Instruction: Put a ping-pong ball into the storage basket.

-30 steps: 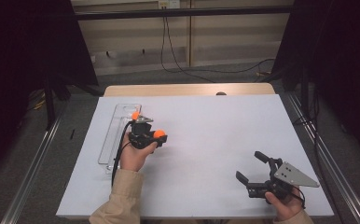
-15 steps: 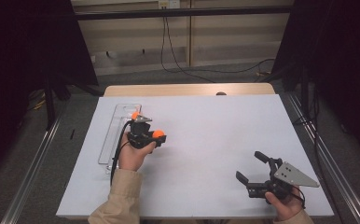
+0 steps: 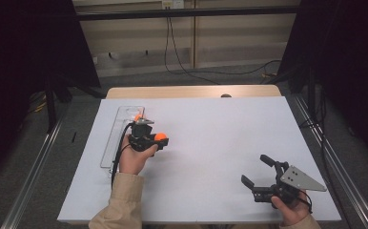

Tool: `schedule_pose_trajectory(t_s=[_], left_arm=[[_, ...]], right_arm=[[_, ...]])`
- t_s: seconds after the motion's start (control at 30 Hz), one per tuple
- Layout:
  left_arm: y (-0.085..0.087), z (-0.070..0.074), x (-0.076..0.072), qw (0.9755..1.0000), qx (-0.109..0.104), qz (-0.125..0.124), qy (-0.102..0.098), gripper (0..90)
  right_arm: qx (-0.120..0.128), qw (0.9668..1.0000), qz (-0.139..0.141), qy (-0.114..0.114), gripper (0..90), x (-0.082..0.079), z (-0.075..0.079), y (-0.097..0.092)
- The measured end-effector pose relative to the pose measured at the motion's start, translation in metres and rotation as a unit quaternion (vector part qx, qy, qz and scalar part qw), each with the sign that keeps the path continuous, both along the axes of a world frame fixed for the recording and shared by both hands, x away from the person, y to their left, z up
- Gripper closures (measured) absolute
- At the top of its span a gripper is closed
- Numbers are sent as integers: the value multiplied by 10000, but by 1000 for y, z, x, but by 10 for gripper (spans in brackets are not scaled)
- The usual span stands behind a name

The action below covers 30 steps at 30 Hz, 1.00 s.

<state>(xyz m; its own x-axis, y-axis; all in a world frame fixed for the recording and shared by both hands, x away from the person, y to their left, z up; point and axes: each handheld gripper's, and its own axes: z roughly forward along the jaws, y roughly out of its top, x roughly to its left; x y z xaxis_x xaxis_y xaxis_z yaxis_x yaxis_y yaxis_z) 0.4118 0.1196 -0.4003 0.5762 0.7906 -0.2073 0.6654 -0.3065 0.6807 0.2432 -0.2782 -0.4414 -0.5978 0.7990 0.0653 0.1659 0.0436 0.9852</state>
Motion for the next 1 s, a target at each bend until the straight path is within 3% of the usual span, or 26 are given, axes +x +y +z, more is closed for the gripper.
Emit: schedule_pose_trajectory(t_s=[1.0], left_arm=[[11,7,1,10000,-14,16,21,508]], right_arm=[[14,10000,1,-3,30,0,0,0]])
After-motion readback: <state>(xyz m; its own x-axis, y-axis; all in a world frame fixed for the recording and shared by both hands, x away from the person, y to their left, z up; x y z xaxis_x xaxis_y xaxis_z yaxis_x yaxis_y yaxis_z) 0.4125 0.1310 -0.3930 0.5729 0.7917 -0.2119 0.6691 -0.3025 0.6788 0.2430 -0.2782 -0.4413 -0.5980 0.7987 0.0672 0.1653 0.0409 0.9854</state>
